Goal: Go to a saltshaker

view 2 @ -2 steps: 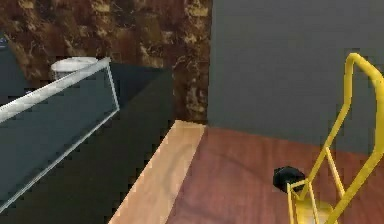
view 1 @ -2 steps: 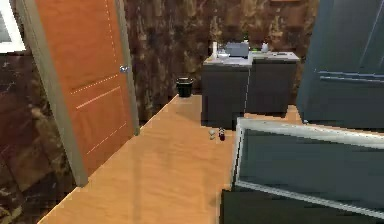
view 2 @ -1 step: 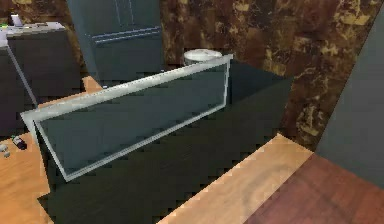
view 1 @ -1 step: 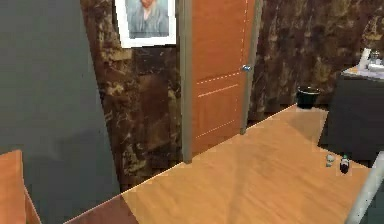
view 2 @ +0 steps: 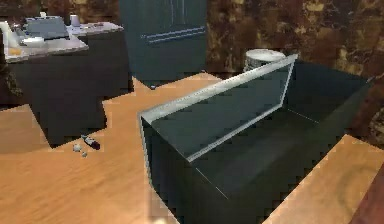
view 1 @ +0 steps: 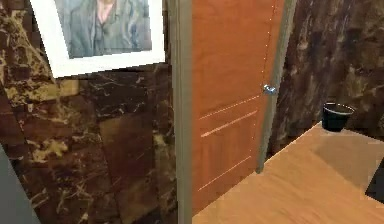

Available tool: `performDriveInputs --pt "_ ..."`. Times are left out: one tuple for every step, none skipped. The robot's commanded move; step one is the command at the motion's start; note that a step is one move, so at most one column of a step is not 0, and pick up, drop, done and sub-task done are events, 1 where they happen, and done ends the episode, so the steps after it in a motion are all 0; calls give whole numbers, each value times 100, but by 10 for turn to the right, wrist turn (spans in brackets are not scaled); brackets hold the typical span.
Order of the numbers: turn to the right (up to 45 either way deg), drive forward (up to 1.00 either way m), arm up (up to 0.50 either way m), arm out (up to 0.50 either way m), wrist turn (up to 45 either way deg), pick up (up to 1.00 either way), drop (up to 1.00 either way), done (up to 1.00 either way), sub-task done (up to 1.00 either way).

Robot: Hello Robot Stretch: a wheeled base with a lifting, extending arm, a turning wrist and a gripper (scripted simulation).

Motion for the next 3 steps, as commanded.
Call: performDriveInputs --pt "450 0 0 0 0 0 0 0 0" --pt "90 0 0 0 0 0 0 0 0" --pt "0 100 0 0 0 0 0 0 0"
